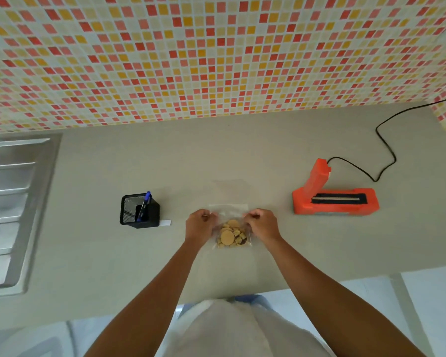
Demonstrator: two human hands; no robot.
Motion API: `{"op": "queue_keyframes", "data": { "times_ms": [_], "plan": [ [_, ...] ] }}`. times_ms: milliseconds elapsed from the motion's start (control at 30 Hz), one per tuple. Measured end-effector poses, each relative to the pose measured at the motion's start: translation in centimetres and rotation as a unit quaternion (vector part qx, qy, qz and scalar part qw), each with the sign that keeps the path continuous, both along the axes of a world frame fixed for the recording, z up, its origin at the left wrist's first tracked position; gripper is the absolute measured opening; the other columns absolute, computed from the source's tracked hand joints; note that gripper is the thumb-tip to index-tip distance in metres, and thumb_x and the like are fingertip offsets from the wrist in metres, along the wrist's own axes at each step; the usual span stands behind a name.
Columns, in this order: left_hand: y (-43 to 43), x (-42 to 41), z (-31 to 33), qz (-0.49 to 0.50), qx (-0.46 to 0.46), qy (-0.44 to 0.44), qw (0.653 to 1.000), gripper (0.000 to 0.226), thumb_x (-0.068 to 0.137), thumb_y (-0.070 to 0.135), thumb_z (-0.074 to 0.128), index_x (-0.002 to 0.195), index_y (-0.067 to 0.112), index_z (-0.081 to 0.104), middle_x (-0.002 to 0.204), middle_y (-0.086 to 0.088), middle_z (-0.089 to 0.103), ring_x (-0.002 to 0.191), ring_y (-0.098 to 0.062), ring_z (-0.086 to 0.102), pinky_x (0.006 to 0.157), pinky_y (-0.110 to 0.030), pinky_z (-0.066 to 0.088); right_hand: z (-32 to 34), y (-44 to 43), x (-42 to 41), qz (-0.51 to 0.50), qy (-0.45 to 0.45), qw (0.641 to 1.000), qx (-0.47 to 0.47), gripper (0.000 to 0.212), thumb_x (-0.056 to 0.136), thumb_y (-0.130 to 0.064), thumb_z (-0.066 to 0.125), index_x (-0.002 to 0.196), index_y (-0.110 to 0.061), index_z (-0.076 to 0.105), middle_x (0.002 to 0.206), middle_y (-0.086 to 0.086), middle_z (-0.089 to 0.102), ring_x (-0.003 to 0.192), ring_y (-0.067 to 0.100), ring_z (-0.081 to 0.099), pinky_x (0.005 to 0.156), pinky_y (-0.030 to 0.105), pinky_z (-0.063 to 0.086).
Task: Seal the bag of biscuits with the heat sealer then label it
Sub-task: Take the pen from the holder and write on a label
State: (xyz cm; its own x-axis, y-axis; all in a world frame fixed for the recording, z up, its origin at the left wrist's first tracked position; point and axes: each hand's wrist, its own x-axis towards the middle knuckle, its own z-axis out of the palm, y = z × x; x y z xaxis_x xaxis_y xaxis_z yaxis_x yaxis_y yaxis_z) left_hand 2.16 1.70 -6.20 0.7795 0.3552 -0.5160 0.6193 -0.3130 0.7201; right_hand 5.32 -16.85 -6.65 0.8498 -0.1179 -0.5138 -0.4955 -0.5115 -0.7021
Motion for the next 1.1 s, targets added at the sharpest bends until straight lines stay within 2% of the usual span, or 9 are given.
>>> {"op": "queue_keyframes", "data": {
  "times_ms": [100, 167, 233, 367, 467, 567, 700, 900, 1100],
  "plan": [
    [0.9, 0.5, 0.7, -0.033, -0.016, -0.005, 0.999, 0.014, 0.084, 0.030, 0.068, 0.080, 0.017, 0.070, 0.066, 0.002, 0.068, 0.061, -0.020, 0.064, 0.061, -0.034, 0.056, 0.9, 1.1, -0.6, -0.036, -0.005, 0.999, -0.020, 0.019, 0.082, -0.017, 0.071, 0.099, -0.010, 0.073, 0.090, 0.002, 0.070, 0.088, 0.019, 0.065, 0.082, 0.029, 0.050],
    [1.6, 0.9, 1.3, -0.052, -0.038, -0.008, 0.998, 0.011, 0.084, 0.027, 0.069, 0.084, 0.016, 0.071, 0.068, 0.000, 0.069, 0.061, -0.022, 0.066, 0.060, -0.038, 0.059, 1.6, 1.9, -1.1, -0.070, -0.011, 0.997, -0.024, 0.025, 0.083, -0.015, 0.068, 0.108, -0.010, 0.066, 0.095, 0.002, 0.067, 0.090, 0.019, 0.061, 0.082, 0.027, 0.047],
    [2.4, 1.0, 2.1, -0.062, -0.063, -0.003, 0.996, 0.008, 0.084, 0.021, 0.068, 0.089, 0.015, 0.070, 0.074, -0.002, 0.071, 0.064, -0.022, 0.069, 0.055, -0.035, 0.058, 2.1, 3.1, -1.6, -0.099, -0.029, 0.994, -0.027, 0.029, 0.083, -0.013, 0.067, 0.111, -0.011, 0.060, 0.099, 0.005, 0.065, 0.090, 0.022, 0.061, 0.080, 0.028, 0.046],
    [4.8, 0.9, 3.0, -0.089, -0.064, -0.046, 0.993, 0.005, 0.085, 0.014, 0.068, 0.090, 0.015, 0.069, 0.083, -0.005, 0.074, 0.063, -0.018, 0.070, 0.049, -0.017, 0.047, 2.7, 6.1, -2.5, -0.113, -0.130, 0.983, -0.064, 0.028, 0.083, -0.010, 0.068, 0.109, -0.010, 0.057, 0.106, 0.008, 0.058, 0.092, 0.021, 0.056, 0.080, 0.025, 0.042],
    [7.4, 0.3, 4.1, -0.101, -0.061, -0.092, 0.989, 0.005, 0.087, 0.019, 0.069, 0.089, 0.020, 0.066, 0.075, -0.002, 0.070, 0.061, -0.018, 0.067, 0.063, -0.029, 0.054, 3.7, 9.2, -2.6, -0.089, -0.181, 0.979, -0.033, 0.017, 0.085, -0.010, 0.069, 0.099, -0.012, 0.060, 0.094, 0.003, 0.061, 0.082, 0.019, 0.057, 0.074, 0.021, 0.041],
    [10.4, -0.7, 5.7, -0.096, -0.007, -0.143, 0.985, 0.004, 0.088, 0.022, 0.069, 0.091, 0.022, 0.067, 0.074, 0.004, 0.068, 0.062, -0.011, 0.064, 0.063, -0.025, 0.054, 4.5, 12.6, -2.7, -0.044, -0.161, 0.984, 0.055, 0.008, 0.089, -0.013, 0.068, 0.090, -0.019, 0.063, 0.078, -0.003, 0.066, 0.070, 0.015, 0.062, 0.071, 0.029, 0.052],
    [15.0, -1.7, 7.6, -0.083, 0.078, -0.198, 0.974, 0.006, 0.090, 0.019, 0.065, 0.095, 0.020, 0.068, 0.075, 0.008, 0.069, 0.063, -0.007, 0.062, 0.063, -0.018, 0.051, 5.6, 17.2, -2.4, 0.033, -0.143, 0.983, 0.111, 0.007, 0.090, -0.012, 0.067, 0.089, -0.019, 0.066, 0.078, 0.008, 0.069, 0.057, 0.015, 0.060, 0.061, 0.024, 0.050],
    [19.5, -0.8, 7.4, -0.131, 0.182, -0.188, 0.956, 0.022, 0.089, 0.022, 0.066, 0.111, 0.018, 0.068, 0.094, 0.005, 0.068, 0.080, -0.012, 0.062, 0.069, -0.022, 0.050, 5.9, 21.9, -1.3, 0.078, -0.101, 0.985, 0.115, 0.008, 0.090, -0.014, 0.065, 0.091, -0.021, 0.068, 0.083, 0.006, 0.070, 0.063, 0.017, 0.061, 0.065, 0.028, 0.052],
    [19.5, 1.3, 7.0, -0.240, 0.227, -0.167, 0.929, 0.017, 0.088, 0.022, 0.068, 0.103, 0.016, 0.073, 0.095, -0.005, 0.067, 0.081, -0.025, 0.066, 0.069, -0.034, 0.054, 6.2, 22.6, -1.0, 0.056, -0.076, 0.990, 0.103, 0.013, 0.089, -0.010, 0.065, 0.088, -0.022, 0.067, 0.081, 0.003, 0.071, 0.061, 0.016, 0.062, 0.063, 0.024, 0.051]
  ]
}}
